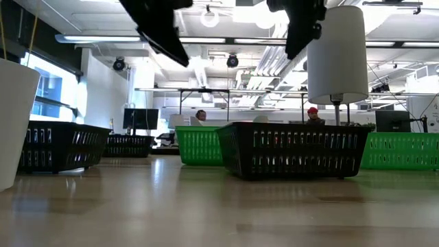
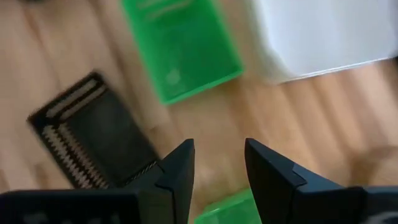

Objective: Stack baskets by color
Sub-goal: Stack the right black bin on the left black bin

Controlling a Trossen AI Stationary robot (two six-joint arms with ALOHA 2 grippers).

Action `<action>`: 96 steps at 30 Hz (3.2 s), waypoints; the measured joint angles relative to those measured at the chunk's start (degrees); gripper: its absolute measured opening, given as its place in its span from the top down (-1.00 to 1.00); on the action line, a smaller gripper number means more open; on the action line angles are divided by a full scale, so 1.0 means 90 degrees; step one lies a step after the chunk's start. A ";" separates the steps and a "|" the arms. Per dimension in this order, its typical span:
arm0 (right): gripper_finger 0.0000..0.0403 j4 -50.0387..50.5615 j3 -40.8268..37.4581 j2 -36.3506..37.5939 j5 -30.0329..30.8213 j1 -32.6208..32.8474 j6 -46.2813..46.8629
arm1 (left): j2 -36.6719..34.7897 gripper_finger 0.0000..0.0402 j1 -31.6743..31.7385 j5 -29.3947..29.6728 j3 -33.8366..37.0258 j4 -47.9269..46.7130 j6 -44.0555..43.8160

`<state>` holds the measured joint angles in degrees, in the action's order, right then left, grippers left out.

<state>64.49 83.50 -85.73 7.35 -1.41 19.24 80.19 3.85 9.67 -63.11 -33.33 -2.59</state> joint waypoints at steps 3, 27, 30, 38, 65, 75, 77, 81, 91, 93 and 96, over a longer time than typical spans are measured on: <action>0.36 -0.0462 -0.0399 0.0009 -0.0249 0.0206 -0.0301 | -0.0340 0.47 -0.0038 0.0062 0.0001 -0.0348 -0.0157; 0.36 -0.3973 -0.3076 0.0010 -0.1287 0.0789 -0.2313 | -0.1380 0.47 -0.0118 0.0361 0.0005 -0.2570 -0.1468; 0.36 -0.4312 -0.3377 0.0010 -0.1099 0.0789 -0.2417 | -0.1380 0.47 -0.0116 0.0452 0.0005 -0.2561 -0.1487; 0.36 -0.5205 -0.4031 0.0010 -0.1056 0.0787 -0.2428 | -0.1378 0.47 -0.0116 0.0520 0.0005 -0.2558 -0.1493; 0.97 -0.5935 -0.4550 -0.0337 -0.1181 0.0784 -0.1834 | -0.1375 0.47 -0.0092 0.0517 0.0005 -0.2457 -0.1527; 0.99 -0.6203 -0.4565 -0.0367 -0.1211 0.0787 -0.1632 | -0.1375 0.47 -0.0092 0.0495 0.0005 -0.2526 -0.1360; 0.99 -0.6202 -0.4565 -0.0367 -0.1212 0.0787 -0.1572 | -0.1375 0.47 -0.0092 0.0493 0.0005 -0.2531 -0.1360; 0.99 -0.6270 -0.4572 -0.0367 -0.1219 0.0811 -0.1518 | -0.1375 0.47 -0.0092 0.0493 0.0005 -0.2537 -0.1360; 1.00 -0.6852 -0.4584 -0.0263 -0.1322 0.0920 -0.1128 | -0.1375 0.47 -0.0092 0.0488 0.0005 -0.2851 -0.1360; 1.00 -0.6994 -0.4583 -0.0204 -0.1319 0.0920 -0.1025 | -0.1384 0.47 -0.0092 0.0488 0.0005 -0.2985 -0.1360; 1.00 -0.7273 -0.4582 -0.0146 -0.1320 0.0920 -0.0919 | -0.1421 0.47 -0.0094 0.0489 0.0005 -0.3061 -0.1360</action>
<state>-0.97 42.26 -87.05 -4.53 6.87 10.98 67.40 3.01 14.07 -63.07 -60.88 -14.83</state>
